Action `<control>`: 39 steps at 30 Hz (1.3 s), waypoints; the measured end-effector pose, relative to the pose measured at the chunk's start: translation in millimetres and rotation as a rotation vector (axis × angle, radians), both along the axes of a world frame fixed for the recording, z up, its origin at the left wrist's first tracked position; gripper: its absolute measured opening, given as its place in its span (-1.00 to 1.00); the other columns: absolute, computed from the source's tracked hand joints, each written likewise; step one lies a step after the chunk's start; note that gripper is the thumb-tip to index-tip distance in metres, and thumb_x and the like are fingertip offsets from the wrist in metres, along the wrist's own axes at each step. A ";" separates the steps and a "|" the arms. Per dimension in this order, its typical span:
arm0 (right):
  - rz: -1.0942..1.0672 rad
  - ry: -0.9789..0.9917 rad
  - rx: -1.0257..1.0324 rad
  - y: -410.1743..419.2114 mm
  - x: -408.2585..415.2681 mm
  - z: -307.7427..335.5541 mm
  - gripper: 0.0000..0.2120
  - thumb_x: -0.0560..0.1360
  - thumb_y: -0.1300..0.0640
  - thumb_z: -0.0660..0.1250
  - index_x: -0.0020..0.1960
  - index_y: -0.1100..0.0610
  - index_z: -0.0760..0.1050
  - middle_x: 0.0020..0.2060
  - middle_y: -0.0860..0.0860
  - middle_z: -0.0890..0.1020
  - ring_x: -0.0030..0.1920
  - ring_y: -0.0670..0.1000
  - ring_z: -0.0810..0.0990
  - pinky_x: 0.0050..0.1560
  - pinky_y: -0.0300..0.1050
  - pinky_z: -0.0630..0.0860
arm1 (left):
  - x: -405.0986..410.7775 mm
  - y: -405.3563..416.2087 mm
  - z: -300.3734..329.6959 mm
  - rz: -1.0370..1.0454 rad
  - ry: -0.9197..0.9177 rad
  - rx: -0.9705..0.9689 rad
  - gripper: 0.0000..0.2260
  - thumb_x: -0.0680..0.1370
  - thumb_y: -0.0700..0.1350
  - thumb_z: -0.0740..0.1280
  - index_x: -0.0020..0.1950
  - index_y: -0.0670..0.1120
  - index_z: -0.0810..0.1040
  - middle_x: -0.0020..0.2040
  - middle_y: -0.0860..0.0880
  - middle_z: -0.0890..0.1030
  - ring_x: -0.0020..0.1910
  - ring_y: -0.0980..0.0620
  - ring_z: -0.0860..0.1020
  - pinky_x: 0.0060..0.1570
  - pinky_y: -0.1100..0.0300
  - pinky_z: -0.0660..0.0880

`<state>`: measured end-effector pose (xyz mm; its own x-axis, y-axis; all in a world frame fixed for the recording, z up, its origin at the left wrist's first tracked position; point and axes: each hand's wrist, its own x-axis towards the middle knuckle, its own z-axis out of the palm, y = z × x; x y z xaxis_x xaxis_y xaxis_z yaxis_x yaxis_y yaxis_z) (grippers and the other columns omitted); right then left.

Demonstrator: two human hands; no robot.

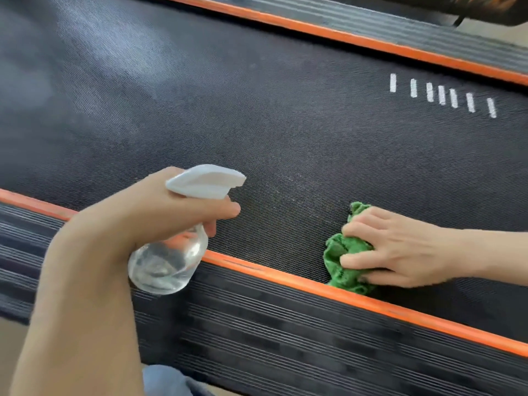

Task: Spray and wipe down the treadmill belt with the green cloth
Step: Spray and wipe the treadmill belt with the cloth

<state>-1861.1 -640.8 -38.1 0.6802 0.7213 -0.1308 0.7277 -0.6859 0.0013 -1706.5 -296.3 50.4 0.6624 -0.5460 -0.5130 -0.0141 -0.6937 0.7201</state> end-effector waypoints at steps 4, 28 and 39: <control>0.105 -0.032 0.014 21.0 37.1 -6.4 -0.76 0.65 -0.10 0.23 0.25 -0.02 0.46 0.07 0.16 0.50 -0.01 0.17 0.50 0.05 0.14 0.51 | -0.4 0.8 1.2 -0.018 0.009 -0.008 -0.61 0.30 0.31 0.51 -0.22 -0.02 0.71 -0.26 0.00 0.72 -0.26 0.12 0.59 -0.09 0.08 0.51; -0.140 -0.223 0.149 47.5 52.7 -26.8 -0.79 0.64 -0.08 0.23 0.06 0.04 0.53 -0.09 0.12 0.50 -0.16 0.13 0.46 -0.12 0.04 0.47 | 17.6 -36.5 -22.0 0.372 -0.221 -0.233 -0.73 0.52 0.09 0.52 -0.19 -0.11 0.69 -0.34 0.05 0.70 -0.36 0.20 0.57 -0.17 0.14 0.46; -0.973 -0.414 0.175 63.6 169.1 -40.0 -0.64 0.60 -0.14 0.17 0.15 0.12 0.50 0.02 0.15 0.53 -0.03 0.21 0.51 -0.01 0.11 0.45 | 15.5 -40.2 -15.2 0.554 -0.258 -0.225 -0.72 0.51 0.09 0.53 -0.22 -0.11 0.68 -0.34 0.05 0.70 -0.39 0.21 0.57 -0.18 0.14 0.50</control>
<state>-1691.9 -577.2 -78.1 0.9405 -0.1688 0.2949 -0.1669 -0.9855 -0.0319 -1691.0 -336.5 35.2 0.9633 -0.1639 -0.2127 0.1103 -0.4809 0.8698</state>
